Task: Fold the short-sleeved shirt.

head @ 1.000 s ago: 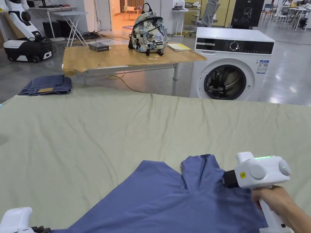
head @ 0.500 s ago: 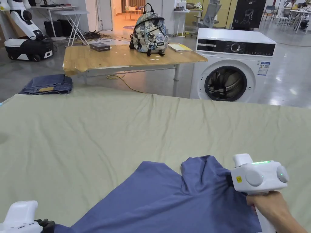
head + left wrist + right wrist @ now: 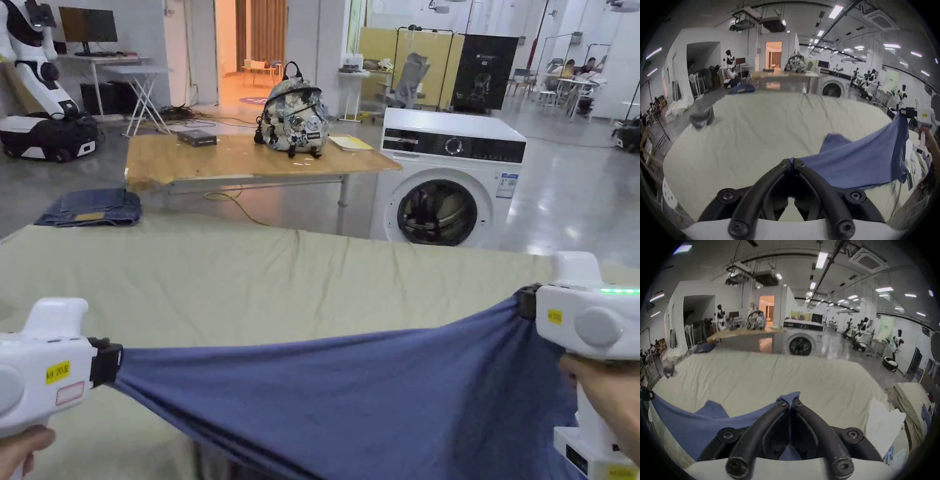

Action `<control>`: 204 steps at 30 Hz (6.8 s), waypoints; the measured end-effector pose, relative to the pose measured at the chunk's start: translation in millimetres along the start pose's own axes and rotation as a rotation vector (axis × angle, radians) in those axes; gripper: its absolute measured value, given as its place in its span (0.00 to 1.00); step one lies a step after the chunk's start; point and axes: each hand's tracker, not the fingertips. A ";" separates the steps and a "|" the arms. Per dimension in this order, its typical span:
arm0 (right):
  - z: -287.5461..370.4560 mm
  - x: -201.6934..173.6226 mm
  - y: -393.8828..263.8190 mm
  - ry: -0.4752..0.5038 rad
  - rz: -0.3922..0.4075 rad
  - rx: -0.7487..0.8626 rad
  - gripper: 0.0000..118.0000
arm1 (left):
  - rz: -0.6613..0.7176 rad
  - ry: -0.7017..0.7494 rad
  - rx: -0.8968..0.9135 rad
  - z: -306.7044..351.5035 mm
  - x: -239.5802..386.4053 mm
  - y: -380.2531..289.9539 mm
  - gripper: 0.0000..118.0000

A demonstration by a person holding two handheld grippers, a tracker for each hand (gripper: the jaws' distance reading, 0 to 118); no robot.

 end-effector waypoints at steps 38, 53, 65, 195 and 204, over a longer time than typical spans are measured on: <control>35.9 58.6 241.0 -0.208 -0.058 0.376 0.00 | -0.153 0.060 0.431 -9.1 79.4 327.9 0.00; 72.3 32.9 95.9 -0.192 0.044 0.241 0.00 | -0.137 0.036 0.293 -26.4 43.5 178.3 0.00; 186.2 24.3 -43.2 -0.130 0.058 0.136 0.00 | -0.079 -0.022 0.248 66.0 20.9 16.2 0.00; 209.3 13.1 -296.5 0.019 -0.006 -0.580 0.54 | -0.021 0.022 -0.475 31.8 15.0 -229.9 0.00; 194.7 8.2 -312.4 0.054 -0.012 -0.651 0.10 | 0.003 0.003 -0.466 34.4 11.7 -230.2 0.00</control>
